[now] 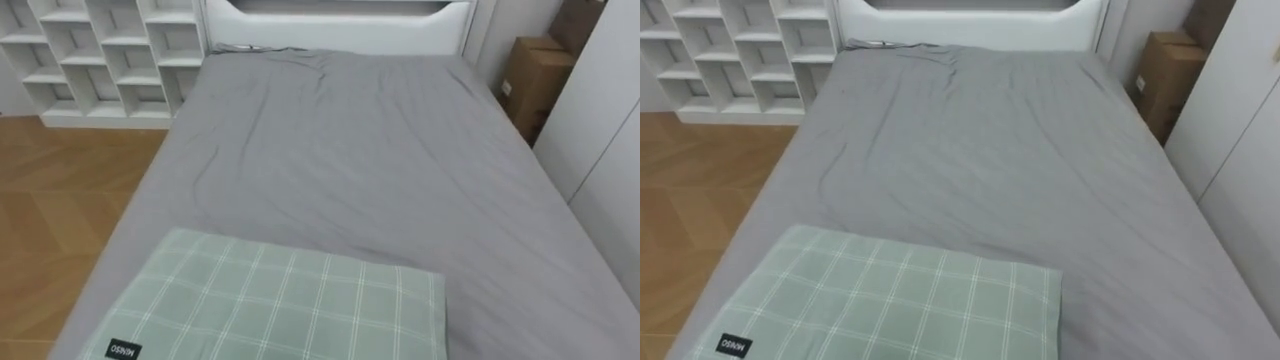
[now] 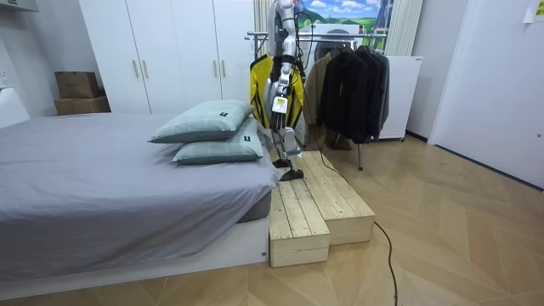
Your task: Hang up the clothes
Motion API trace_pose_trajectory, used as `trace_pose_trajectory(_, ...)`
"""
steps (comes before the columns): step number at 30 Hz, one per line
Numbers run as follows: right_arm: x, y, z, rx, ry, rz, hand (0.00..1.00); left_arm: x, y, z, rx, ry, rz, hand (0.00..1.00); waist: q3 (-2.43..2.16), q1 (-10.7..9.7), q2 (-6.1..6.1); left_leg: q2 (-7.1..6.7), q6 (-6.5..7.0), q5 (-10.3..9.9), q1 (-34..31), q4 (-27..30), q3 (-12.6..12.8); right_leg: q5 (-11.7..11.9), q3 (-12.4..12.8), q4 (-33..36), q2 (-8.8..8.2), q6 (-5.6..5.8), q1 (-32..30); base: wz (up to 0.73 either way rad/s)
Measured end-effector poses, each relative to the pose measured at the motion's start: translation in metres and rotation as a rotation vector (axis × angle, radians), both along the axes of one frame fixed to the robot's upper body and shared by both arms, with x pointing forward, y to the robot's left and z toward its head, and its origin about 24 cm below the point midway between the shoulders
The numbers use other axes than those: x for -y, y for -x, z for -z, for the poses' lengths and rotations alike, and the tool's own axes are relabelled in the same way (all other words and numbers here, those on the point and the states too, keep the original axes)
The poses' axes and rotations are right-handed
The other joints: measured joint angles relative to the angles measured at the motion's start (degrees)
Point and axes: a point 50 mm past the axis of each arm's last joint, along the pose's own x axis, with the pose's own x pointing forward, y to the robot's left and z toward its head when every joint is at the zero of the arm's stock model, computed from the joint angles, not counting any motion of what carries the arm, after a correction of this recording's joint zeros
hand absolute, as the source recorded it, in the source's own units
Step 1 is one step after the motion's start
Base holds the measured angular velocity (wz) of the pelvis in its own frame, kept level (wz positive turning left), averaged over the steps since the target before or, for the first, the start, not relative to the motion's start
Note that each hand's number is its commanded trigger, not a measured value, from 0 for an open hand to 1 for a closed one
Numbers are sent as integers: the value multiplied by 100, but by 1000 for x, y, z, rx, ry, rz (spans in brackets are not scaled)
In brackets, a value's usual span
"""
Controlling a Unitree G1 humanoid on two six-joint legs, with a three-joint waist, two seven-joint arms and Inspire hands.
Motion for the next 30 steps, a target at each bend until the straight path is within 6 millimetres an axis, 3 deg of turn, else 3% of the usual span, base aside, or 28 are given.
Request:
trace_pose_trajectory(14,0,1,0,-12,-10,19,0,0,-5,0,-16,21,4,0,35,4,44,-3,35,-30,-3,-60,17,-29,12,-3,0,17,-31,0)
trace_pose_trajectory(30,1,0,-1,16,-21,17,0,0,-13,-1,6,38,15,0,21,-1,77,3,45,-46,2,-61,27,-32,3,16,7,22,-36,0)
